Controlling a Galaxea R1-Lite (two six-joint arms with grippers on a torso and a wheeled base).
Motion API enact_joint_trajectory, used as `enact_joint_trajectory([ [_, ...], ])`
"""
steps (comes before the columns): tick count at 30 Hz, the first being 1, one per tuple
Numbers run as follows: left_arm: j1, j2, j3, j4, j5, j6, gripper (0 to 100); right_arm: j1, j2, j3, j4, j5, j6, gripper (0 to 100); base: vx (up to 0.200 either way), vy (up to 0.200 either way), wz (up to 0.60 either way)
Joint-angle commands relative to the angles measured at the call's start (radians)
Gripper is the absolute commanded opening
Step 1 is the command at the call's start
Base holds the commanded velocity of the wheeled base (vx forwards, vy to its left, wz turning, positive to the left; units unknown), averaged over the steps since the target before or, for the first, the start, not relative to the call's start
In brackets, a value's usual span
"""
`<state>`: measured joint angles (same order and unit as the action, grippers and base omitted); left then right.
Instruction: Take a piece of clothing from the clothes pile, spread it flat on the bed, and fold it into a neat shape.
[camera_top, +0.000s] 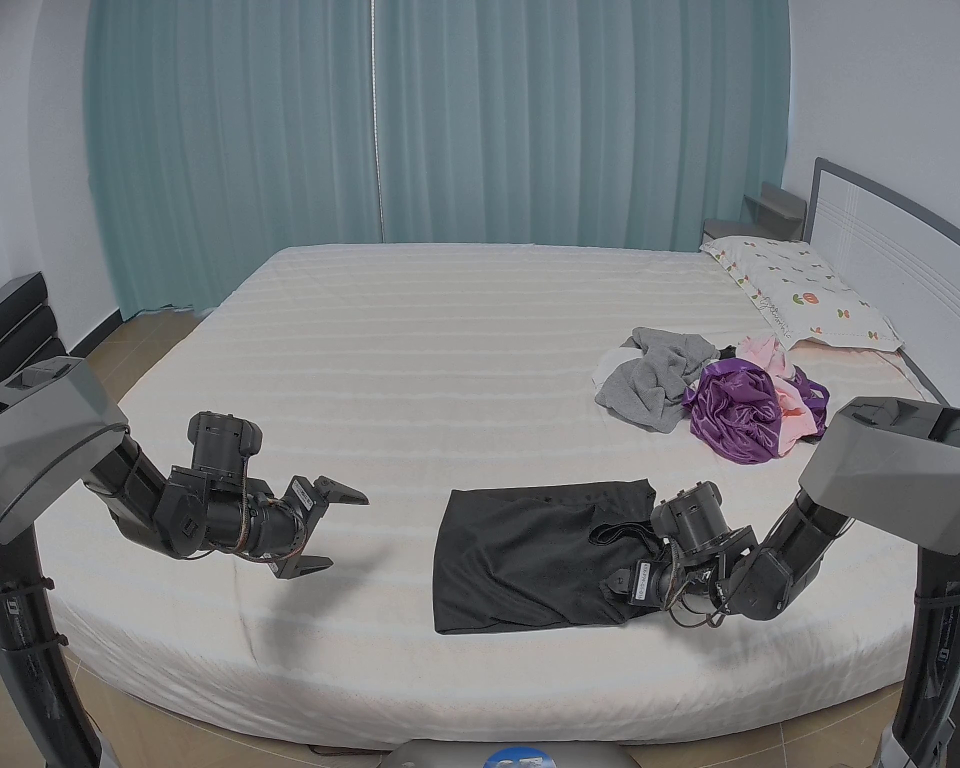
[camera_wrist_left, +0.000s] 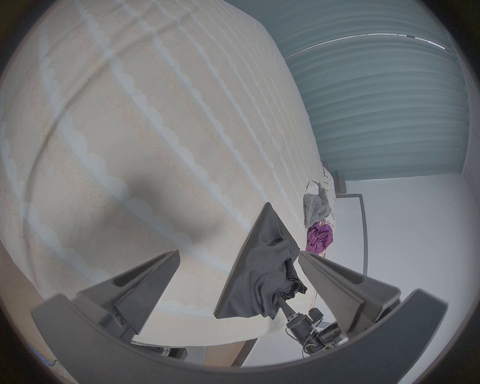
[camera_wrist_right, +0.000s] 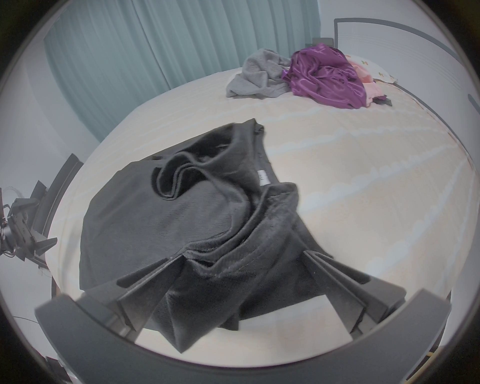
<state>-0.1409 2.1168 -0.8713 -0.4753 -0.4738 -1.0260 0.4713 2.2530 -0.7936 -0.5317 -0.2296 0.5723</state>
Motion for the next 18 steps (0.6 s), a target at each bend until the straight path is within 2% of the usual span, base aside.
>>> enact_joint_trajectory([
  [1,0.0,-0.001,0.002,0.001,0.0,0.0,100,-0.04,-0.038,0.037,-0.001,-0.002,-0.006,100,0.0,0.0,0.0],
  [8,0.0,-0.003,0.003,0.0,0.0,0.0,100,-0.085,-0.125,0.123,-0.007,0.009,-0.005,100,0.0,0.0,0.0],
  [13,0.0,-0.003,0.003,0.001,0.0,0.0,100,-0.129,-0.182,0.208,-0.01,0.012,-0.035,100,0.0,0.0,0.0],
  [18,0.0,-0.003,0.003,0.0,0.0,0.001,100,-0.151,-0.231,0.225,-0.013,0.032,-0.028,100,0.0,0.0,0.0],
])
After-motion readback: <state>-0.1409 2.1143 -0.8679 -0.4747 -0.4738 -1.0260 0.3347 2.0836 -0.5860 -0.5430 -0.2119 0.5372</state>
